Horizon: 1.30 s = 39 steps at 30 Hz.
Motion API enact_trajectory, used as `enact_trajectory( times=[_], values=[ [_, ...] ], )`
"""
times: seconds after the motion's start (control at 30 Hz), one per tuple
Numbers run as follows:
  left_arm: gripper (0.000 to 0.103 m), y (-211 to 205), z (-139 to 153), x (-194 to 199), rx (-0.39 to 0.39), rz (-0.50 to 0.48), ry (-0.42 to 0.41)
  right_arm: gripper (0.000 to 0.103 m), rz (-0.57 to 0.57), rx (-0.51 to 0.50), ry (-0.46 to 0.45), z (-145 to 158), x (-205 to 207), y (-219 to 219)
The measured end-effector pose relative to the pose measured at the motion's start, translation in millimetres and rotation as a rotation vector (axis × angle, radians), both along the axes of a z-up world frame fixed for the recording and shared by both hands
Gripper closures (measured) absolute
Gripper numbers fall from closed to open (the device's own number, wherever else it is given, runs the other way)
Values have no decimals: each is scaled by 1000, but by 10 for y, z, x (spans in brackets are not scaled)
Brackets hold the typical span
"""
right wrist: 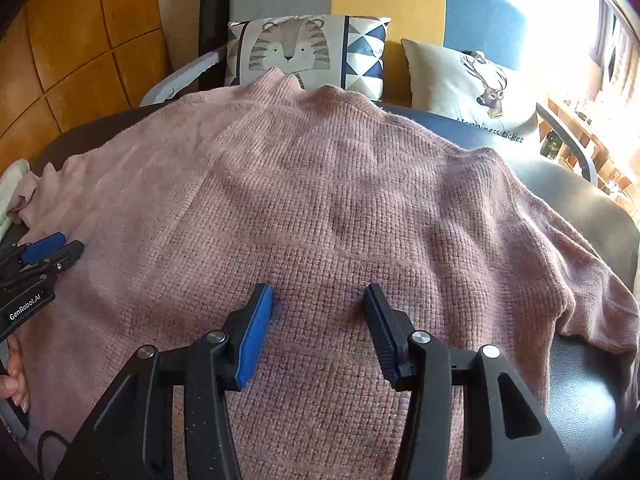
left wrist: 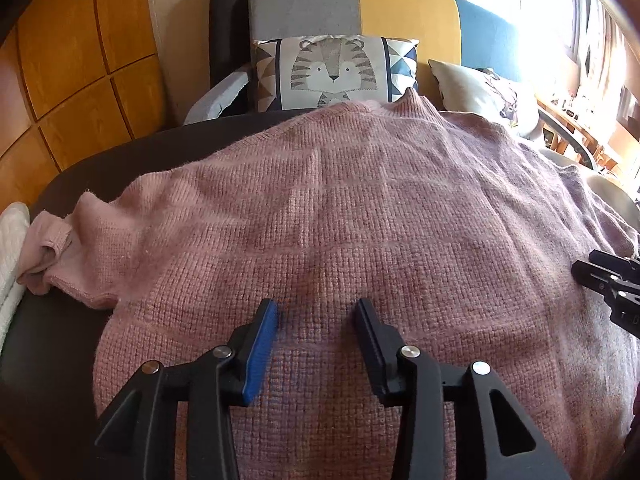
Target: Fold clothes
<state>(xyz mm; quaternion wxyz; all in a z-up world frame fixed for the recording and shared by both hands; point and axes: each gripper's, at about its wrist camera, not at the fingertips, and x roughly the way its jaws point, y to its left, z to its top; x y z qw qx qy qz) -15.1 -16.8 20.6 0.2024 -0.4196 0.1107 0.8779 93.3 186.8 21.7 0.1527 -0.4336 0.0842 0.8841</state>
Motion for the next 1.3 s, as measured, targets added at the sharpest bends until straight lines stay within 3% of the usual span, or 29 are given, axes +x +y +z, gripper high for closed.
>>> enact_trajectory(
  times=[0.07,0.23,0.37,0.6,0.83,1.07,1.23,1.3],
  values=[
    [60,-4,-5,-7,3,2,0,45,-19,-12,11,-19,74,70],
    [59,-25,-17,-18,19,4,-5,45,-34,-81,53,-15,215,172],
    [59,-42,-20,-26,29,2,-9,45,-90,-196,155,129,563,347],
    [59,-51,-26,-39,26,-1,-6,45,-422,-312,267,210,1536,1184],
    [58,-42,-21,-26,16,0,0,43,-786,-514,386,-138,2386,1940],
    [58,-35,-19,-23,14,1,0,43,-1119,-855,598,-548,3237,2289],
    [58,-43,-24,-24,13,-1,2,44,-1279,-979,787,-757,3545,2363],
    [58,-40,-23,-20,12,-1,2,48,-1321,-981,817,-776,3574,2393]
  ],
)
